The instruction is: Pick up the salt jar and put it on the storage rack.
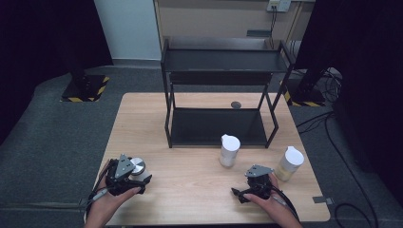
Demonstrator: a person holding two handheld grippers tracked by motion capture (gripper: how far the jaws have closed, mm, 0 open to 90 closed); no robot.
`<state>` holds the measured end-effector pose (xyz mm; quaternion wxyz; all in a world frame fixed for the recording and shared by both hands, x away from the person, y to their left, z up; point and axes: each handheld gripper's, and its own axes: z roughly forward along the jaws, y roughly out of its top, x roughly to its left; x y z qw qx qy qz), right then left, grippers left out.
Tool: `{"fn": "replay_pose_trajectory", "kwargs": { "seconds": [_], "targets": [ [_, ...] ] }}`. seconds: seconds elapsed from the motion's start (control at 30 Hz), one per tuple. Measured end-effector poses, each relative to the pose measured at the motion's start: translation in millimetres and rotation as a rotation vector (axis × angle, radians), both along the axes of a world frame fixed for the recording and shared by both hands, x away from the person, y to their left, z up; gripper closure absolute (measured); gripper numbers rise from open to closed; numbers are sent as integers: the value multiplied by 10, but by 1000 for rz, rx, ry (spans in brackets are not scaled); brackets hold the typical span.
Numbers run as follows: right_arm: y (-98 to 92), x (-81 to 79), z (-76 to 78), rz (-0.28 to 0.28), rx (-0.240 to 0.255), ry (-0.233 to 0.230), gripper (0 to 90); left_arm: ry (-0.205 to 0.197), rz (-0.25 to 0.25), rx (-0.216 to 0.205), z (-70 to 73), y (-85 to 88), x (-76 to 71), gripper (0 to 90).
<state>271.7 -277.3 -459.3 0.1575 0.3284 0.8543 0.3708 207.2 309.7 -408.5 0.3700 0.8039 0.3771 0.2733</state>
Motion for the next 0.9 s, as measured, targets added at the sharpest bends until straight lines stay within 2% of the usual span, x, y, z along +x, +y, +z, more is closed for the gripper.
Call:
{"fn": "replay_pose_trajectory", "kwargs": {
  "seconds": [0.47, 0.6, 0.63, 0.77, 0.9],
  "targets": [
    [-1, 0, 0, 1, 0, 0, 9, 57, 3, 13, -118, 63, 82, 23],
    [-1, 0, 0, 1, 0, 0, 9, 63, 2, 3, -137, 76, 90, 24],
    [-1, 0, 0, 1, 0, 0, 9, 70, -7, -16, -156, 99, 102, 24],
    [-1, 1, 0, 1, 0, 0, 9, 75, -6, -7, -175, 89, 108, 25],
    [-1, 1, 0, 1, 0, 0, 9, 82, 5, -18, -195, 106, 113, 30]
  ]
}}
